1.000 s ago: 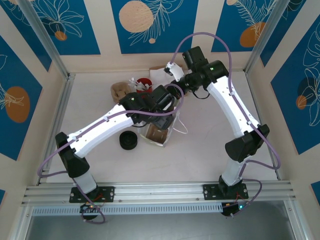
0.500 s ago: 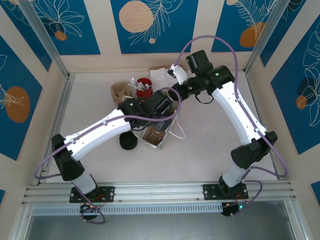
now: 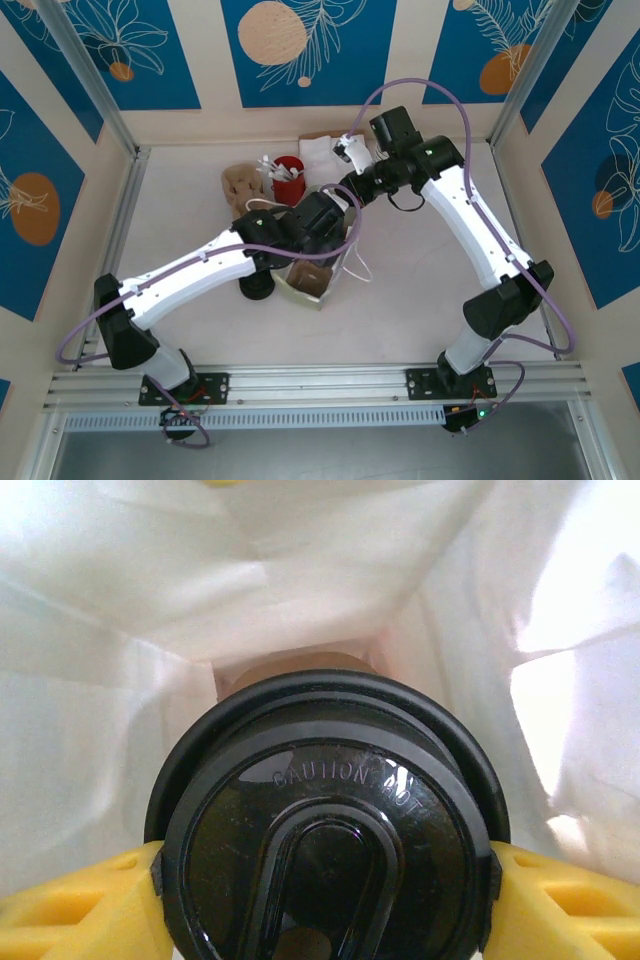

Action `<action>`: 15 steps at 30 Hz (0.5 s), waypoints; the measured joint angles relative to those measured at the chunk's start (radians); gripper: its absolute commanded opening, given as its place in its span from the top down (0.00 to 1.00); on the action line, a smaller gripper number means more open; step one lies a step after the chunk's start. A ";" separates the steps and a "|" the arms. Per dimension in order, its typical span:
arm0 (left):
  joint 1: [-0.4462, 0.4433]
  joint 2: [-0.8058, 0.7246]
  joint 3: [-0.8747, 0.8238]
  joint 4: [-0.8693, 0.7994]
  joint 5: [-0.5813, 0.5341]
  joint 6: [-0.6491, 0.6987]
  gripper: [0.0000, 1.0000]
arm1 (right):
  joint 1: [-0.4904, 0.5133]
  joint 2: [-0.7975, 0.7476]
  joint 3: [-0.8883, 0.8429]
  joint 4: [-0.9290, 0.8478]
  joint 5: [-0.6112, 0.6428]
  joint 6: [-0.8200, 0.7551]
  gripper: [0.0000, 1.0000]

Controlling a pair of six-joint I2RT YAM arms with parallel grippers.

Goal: Pack the takeout coffee

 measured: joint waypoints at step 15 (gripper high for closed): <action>-0.014 0.000 -0.061 0.089 -0.072 0.029 0.32 | -0.006 -0.066 -0.046 0.053 -0.039 -0.044 0.92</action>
